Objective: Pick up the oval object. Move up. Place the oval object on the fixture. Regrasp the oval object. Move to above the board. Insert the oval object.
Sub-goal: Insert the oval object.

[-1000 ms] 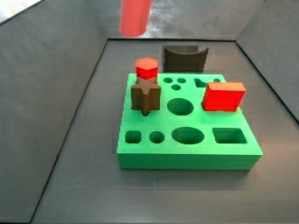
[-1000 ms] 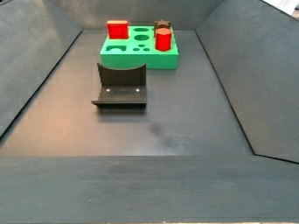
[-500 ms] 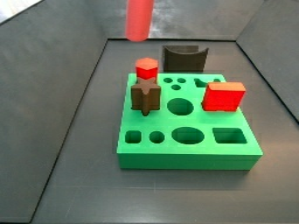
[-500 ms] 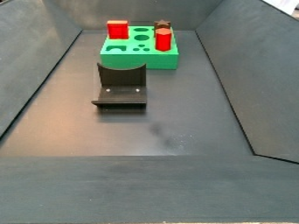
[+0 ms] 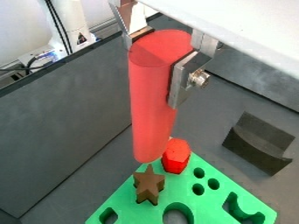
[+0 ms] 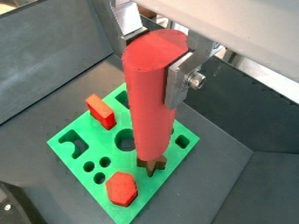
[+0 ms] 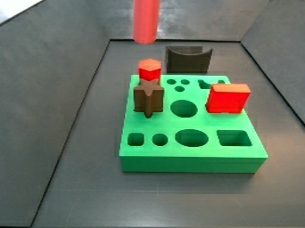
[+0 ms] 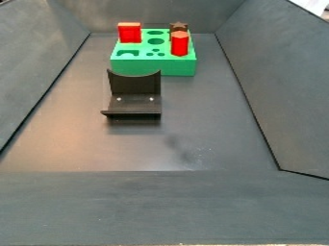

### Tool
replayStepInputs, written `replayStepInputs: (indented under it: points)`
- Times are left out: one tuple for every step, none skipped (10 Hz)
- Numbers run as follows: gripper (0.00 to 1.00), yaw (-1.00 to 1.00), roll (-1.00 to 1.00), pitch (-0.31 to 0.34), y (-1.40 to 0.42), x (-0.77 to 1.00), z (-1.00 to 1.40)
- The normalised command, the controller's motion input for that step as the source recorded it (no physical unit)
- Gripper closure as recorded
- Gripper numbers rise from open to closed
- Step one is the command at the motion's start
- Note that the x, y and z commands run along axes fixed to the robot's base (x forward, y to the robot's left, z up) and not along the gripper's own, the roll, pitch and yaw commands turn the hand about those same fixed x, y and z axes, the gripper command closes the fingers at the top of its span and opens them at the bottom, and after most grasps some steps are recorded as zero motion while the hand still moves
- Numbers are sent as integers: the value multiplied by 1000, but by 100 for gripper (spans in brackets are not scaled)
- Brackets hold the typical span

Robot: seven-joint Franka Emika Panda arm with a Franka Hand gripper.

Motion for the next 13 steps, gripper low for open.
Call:
replayStepInputs:
  points:
    - [100, -380, -24, -150, -237, 111, -34]
    - [100, -511, -80, -176, -209, 194, 0]
    - [100, -731, -80, -140, -160, 157, 0]
    - [100, -966, -70, -67, -74, 0, 0]
    - [100, -1000, -64, -64, -14, 0, 0]
    - [100, -1000, -64, -64, -14, 0, 0]
    - [100, -1000, -66, -63, -14, 0, 0]
    - [100, -1000, -64, -66, -14, 0, 0]
    - [100, -983, -50, -50, -3, 14, 0]
    - [100, -1000, -43, -64, 0, 0, 0]
    - [100, -1000, -44, -64, 0, 0, -6]
    - [100, -1000, -43, -66, 0, 0, -9]
    - [100, -1000, -43, -70, 0, 0, -14]
